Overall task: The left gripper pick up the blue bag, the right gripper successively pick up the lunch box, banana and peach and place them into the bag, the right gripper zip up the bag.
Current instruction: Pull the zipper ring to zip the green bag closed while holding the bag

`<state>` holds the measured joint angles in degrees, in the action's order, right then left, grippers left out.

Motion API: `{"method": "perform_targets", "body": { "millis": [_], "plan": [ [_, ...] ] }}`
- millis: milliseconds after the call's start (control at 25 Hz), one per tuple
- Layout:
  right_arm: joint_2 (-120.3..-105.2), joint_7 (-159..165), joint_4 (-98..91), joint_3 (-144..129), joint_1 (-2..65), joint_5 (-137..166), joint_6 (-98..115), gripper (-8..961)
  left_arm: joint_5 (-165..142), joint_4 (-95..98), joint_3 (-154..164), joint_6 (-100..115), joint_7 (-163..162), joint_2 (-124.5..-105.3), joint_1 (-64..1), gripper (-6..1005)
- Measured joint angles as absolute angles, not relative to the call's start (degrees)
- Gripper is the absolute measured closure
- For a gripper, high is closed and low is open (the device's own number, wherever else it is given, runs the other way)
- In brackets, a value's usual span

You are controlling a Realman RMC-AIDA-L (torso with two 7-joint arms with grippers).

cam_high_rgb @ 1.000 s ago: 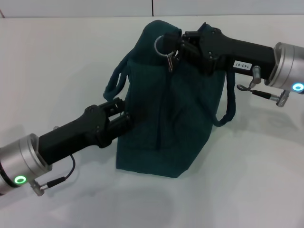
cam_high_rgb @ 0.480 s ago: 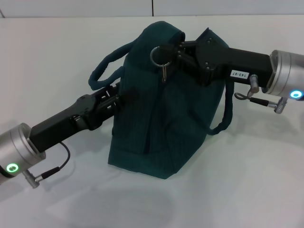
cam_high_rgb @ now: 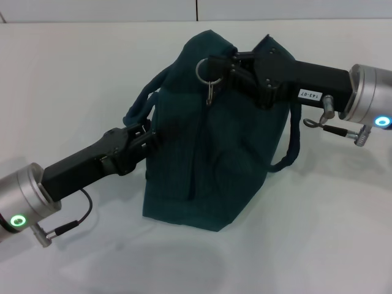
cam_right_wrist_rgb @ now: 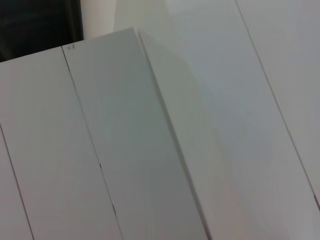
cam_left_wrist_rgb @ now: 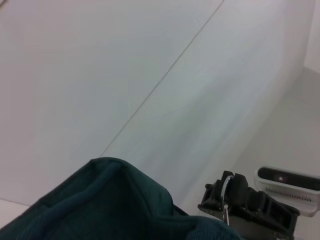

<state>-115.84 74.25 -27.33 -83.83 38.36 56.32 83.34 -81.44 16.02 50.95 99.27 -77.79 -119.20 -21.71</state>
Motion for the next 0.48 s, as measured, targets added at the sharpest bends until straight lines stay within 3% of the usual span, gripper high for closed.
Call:
{"method": "perform_targets", "body": {
  "millis": [480],
  "plan": [
    [-115.69,74.54,-27.24,-83.49,38.33,55.75,83.49,933,-83.88,16.63,51.06,99.48,-77.55,-119.2,-22.61,704]
  ]
}}
